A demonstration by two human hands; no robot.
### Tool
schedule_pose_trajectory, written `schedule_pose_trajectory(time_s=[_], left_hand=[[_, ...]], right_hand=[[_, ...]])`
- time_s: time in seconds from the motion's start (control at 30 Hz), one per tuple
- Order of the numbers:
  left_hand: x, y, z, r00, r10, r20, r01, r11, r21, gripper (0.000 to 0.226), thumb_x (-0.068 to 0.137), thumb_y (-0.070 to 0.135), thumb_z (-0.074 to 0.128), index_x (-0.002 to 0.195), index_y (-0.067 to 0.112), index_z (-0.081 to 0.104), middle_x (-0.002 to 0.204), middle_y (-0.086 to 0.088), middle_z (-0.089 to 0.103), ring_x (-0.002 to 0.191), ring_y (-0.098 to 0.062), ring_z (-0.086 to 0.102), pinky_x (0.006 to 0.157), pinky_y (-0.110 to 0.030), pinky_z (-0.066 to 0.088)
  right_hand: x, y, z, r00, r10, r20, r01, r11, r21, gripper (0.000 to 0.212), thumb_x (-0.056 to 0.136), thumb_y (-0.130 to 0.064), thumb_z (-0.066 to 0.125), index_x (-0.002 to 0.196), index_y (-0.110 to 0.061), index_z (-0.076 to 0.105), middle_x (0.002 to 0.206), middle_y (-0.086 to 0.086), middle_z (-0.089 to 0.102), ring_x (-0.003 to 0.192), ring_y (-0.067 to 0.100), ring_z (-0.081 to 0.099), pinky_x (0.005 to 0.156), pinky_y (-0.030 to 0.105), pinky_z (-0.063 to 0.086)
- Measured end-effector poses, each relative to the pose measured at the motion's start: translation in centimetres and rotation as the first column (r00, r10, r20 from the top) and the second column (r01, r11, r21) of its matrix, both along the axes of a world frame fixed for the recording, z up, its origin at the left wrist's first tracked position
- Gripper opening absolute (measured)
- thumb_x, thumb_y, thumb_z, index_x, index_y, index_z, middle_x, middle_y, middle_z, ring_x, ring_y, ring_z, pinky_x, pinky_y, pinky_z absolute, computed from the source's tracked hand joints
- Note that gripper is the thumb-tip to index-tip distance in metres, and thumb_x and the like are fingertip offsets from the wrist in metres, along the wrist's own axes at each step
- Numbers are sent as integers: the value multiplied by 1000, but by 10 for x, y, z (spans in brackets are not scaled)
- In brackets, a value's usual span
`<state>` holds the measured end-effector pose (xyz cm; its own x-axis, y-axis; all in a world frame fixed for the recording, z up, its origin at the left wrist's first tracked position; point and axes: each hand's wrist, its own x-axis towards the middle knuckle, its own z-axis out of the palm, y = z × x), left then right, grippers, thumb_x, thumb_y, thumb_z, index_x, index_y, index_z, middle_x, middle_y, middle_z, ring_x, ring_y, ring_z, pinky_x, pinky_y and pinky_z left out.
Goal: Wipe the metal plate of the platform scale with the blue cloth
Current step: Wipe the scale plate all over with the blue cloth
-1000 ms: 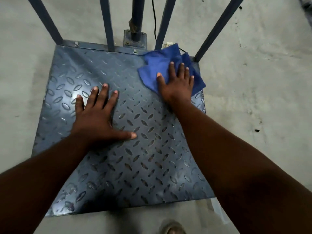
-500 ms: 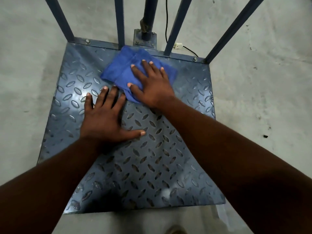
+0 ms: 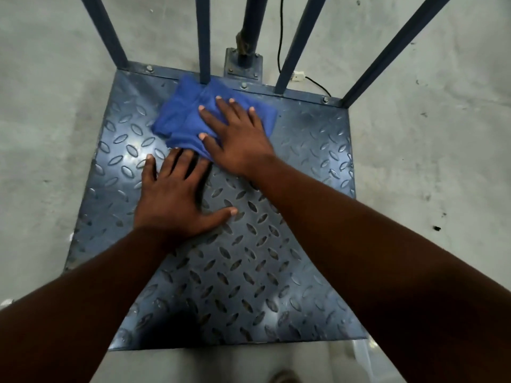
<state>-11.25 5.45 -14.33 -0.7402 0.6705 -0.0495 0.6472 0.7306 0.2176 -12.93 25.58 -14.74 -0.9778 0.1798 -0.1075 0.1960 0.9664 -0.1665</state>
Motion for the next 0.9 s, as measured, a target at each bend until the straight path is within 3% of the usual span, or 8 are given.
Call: schedule_pose_trajectory(time_s=[0.07, 0.13, 0.2, 0.4, 0.5, 0.63, 0.73, 0.9], left_hand=[[0, -2, 1, 1000, 3, -2, -3, 1000, 1, 115, 71, 101, 43, 162, 31, 37, 168, -7, 35, 159, -31, 26, 128, -66, 12], [0, -3, 0, 1000, 3, -7, -3, 1000, 0, 115, 75, 100, 39, 167, 32, 28, 176, -4, 23, 162, -30, 20, 128, -66, 10], [0, -2, -1, 1000, 1, -16, -1, 1000, -3, 114, 77, 99, 38, 169, 33, 23, 178, -3, 18, 163, -30, 19, 128, -66, 10], [1, -1, 0, 1000, 4, -14, -4, 1000, -9, 112, 79, 97, 38, 169, 31, 24, 177, -5, 20, 163, -31, 19, 127, -66, 11], [2, 0, 0, 1000, -3, -4, 3, 1000, -24, 111, 80, 97, 35, 169, 32, 22, 178, -5, 17, 164, -30, 15, 128, -65, 10], [1, 1, 1, 1000, -6, -6, 6, 1000, -25, 111, 80, 97, 34, 169, 31, 21, 178, -4, 17, 164, -30, 14, 128, -65, 10], [1, 1, 0, 1000, -4, -4, 4, 999, -38, 112, 80, 98, 32, 170, 31, 20, 178, -4, 16, 165, -30, 13, 128, -65, 9], [2, 1, 0, 1000, -7, -4, 7, 1000, -20, 112, 80, 98, 33, 169, 31, 22, 178, -5, 17, 164, -30, 14, 128, -65, 8]], right_hand=[[21, 21, -1, 996, -76, -46, 73, 996, -50, 66, 103, -63, 32, 163, -37, 25, 172, 2, 17, 159, 24, 11, 127, 54, 7], [45, 62, 2, 940, -340, -35, 337, 939, -65, 69, 103, -64, 27, 164, -33, 21, 173, 5, 15, 160, 26, 8, 128, 51, 3], [70, 88, 3, 878, -479, 1, 478, 878, -33, 72, 102, -67, 24, 165, -33, 16, 174, 5, 9, 160, 26, 3, 129, 50, 0], [89, 104, 1, 978, -201, 49, 202, 979, -10, 73, 100, -72, 23, 165, -39, 10, 174, 3, 2, 160, 25, -2, 128, 53, -2], [90, 133, 0, 914, -405, 13, 405, 914, 8, 73, 101, -71, 22, 165, -36, 14, 174, 3, 10, 160, 26, 4, 128, 51, 1], [95, 139, -4, 862, -507, -12, 507, 862, -19, 75, 100, -71, 24, 165, -33, 16, 173, 3, 12, 160, 25, 5, 129, 49, 4], [107, 151, -4, 804, -594, -21, 591, 803, -81, 79, 98, -73, 27, 165, -31, 18, 172, 6, 16, 157, 30, 18, 127, 46, 19], [101, 156, -5, 750, -662, 4, 654, 740, -154, 76, 97, -71, 32, 163, -36, 19, 160, 12, 33, 140, 38, 43, 111, 49, 40]])
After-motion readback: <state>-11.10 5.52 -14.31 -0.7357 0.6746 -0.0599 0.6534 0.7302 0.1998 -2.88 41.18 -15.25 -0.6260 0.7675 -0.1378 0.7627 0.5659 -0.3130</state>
